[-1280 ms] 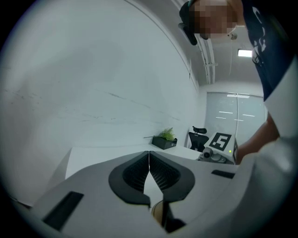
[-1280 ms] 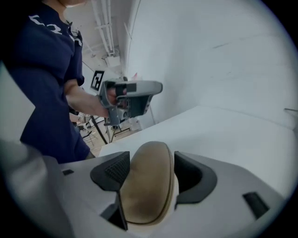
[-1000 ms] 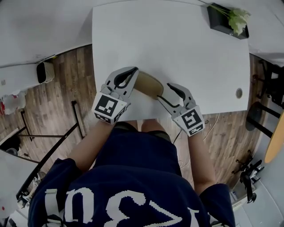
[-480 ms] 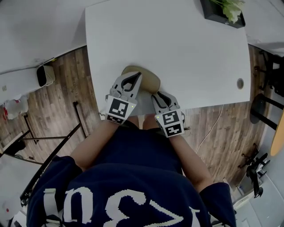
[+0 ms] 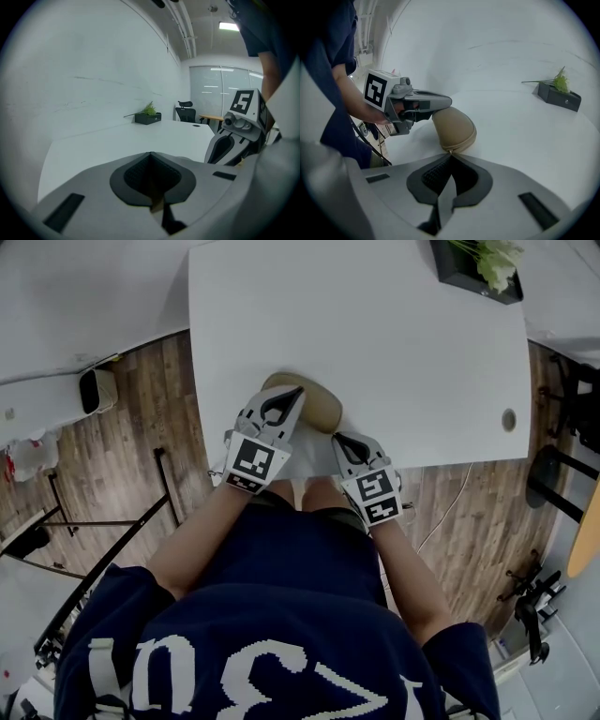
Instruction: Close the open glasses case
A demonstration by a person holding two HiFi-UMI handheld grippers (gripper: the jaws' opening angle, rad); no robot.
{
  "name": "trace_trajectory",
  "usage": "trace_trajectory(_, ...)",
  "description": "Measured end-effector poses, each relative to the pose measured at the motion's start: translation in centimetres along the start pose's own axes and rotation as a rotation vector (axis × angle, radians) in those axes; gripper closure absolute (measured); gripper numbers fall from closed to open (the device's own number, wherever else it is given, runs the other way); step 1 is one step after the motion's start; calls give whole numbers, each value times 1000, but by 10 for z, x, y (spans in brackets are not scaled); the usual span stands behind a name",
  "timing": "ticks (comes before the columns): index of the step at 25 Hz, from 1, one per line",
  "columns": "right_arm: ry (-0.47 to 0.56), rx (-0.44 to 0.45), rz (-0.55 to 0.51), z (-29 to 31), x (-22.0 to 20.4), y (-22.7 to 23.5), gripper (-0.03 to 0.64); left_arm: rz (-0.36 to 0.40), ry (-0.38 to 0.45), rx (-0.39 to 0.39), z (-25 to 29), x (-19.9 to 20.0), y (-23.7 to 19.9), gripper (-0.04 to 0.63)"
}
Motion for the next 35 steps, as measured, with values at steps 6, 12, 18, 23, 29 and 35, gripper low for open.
trace_trajectory(6,20,2,24,-2,1,4,595,13,-9,-6,-2,-1,0,581)
trace_trajectory(12,38,-36,22,4,14,37,595,33,-20,-6,0,0,1,581)
trace_trajectory(18,-8,28,-166,20,40,62,595,19,-22,-9,2,2,0,581)
trace_trajectory(23,-51,158,-296,7,34,43,595,28,-17,-44,-11,1,7,581)
trace_trajectory(29,-79,348,-193,8,8,-22,595,-178,-20,70,-45,-17,2,581)
trace_trajectory(35,-73,326,-167,13,6,-31,595,-73,-39,86,-46,-18,6,581)
Point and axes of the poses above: the fingertips, and each gripper's own axes: z forward along the fingers, y to its right, x out of its top, the point moved 4 cm from there along -z, backward along the fingers, and after that the axes turned 1 degree about -z, right-handed, at the moved point
